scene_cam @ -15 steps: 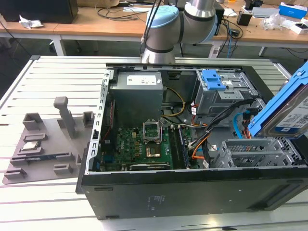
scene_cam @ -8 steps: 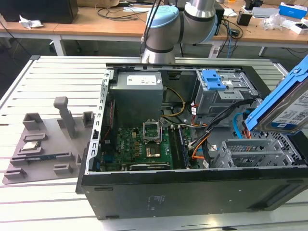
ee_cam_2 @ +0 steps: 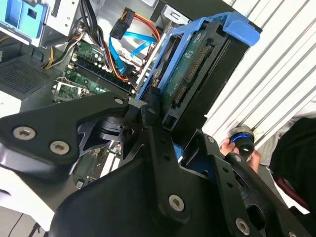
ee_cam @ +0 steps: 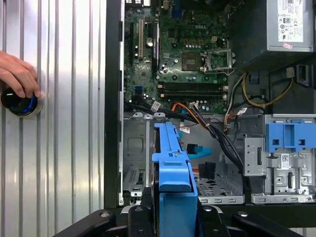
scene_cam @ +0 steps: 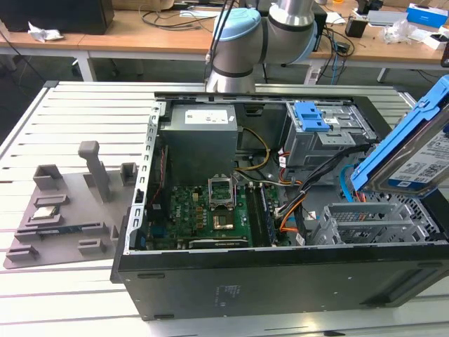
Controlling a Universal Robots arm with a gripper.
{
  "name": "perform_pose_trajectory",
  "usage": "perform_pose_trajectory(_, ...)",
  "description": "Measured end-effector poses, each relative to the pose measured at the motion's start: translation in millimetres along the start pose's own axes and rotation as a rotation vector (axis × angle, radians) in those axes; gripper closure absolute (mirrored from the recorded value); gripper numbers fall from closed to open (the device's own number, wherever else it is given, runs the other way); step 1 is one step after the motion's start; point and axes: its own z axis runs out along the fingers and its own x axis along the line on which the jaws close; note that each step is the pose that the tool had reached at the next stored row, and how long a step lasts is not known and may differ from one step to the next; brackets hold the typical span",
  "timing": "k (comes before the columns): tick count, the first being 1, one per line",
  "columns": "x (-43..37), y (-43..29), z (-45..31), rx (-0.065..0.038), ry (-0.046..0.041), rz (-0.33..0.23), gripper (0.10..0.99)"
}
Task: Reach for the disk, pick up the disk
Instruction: 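Pick up the disk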
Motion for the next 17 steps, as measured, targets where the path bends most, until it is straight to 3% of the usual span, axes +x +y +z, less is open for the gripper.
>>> perform_pose_trajectory(7,0.1,5.7,4.1,0.000,0.0000,0.000,0.722)
perform_pose_trajectory(10,0.4,6.6,12.2,0.000,0.0016,0.000,0.722)
perform_pose_trajectory(13,0.3,6.6,14.4,0.000,0.0019,0.000,0.722)
perform_pose_trajectory(17,-4.5,6.5,17.8,0.000,0.0021,0.000,0.722)
